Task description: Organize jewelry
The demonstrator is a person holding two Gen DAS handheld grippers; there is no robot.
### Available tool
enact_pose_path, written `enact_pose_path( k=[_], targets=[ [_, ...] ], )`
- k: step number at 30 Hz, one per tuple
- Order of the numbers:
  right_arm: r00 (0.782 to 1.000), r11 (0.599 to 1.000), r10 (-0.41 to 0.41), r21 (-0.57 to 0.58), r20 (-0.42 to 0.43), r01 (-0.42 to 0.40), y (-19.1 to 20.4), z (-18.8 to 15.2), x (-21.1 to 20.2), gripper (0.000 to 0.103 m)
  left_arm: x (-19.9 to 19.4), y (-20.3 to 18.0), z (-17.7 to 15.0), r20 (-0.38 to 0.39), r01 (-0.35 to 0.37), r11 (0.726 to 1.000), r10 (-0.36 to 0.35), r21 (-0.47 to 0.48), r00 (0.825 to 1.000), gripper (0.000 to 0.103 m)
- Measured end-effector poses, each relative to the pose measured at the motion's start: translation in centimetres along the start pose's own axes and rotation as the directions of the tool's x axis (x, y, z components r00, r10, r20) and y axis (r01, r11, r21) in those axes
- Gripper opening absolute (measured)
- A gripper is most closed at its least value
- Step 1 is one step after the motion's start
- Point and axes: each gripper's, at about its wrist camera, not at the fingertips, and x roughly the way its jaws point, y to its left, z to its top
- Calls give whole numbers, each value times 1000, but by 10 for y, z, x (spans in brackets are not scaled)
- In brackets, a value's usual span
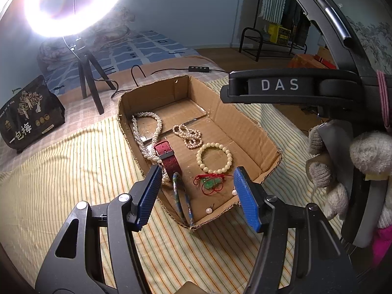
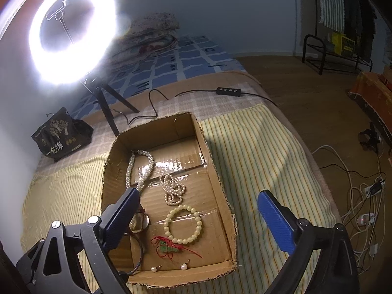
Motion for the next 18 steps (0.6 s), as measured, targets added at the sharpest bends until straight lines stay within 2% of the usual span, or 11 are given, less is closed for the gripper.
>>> enact_pose_path(
  k=[4,18],
  targets=[
    [1000,1000,-18,-5,11,18,2,1,-4,102,-7,4,-1,9,-7,1000,7,-4,1000,72],
    [998,999,-39,-33,54,41,15,-2,-34,103,-42,14,-4,37,-46,999,47,-23,998,78]
  ],
)
